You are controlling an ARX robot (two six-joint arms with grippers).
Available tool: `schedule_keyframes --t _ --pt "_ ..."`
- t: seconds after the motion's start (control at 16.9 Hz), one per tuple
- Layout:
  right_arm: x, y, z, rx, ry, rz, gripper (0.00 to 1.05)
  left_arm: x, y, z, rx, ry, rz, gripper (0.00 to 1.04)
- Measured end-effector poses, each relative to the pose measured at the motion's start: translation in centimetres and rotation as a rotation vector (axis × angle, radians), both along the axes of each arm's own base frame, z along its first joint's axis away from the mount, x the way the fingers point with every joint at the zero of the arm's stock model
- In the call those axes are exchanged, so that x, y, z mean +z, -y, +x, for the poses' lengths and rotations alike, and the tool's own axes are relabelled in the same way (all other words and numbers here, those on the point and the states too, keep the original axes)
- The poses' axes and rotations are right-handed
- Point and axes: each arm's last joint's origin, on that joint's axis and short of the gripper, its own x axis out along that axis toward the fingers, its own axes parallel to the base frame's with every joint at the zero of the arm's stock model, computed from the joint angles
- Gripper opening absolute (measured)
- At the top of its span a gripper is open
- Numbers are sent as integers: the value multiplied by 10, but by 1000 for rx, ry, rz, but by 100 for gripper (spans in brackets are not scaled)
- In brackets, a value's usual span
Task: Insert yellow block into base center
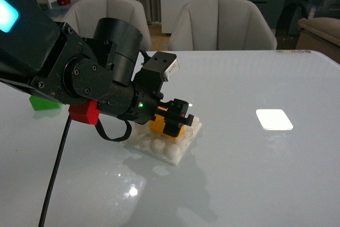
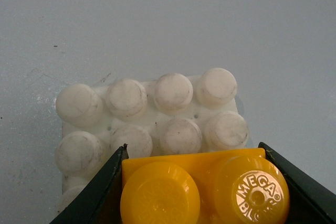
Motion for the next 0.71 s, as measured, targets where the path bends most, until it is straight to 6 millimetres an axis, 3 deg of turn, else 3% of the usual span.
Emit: schedule_keyframes --t 0.71 --pt "0 0 0 0 0 0 98 1 -11 -5 6 -10 0 65"
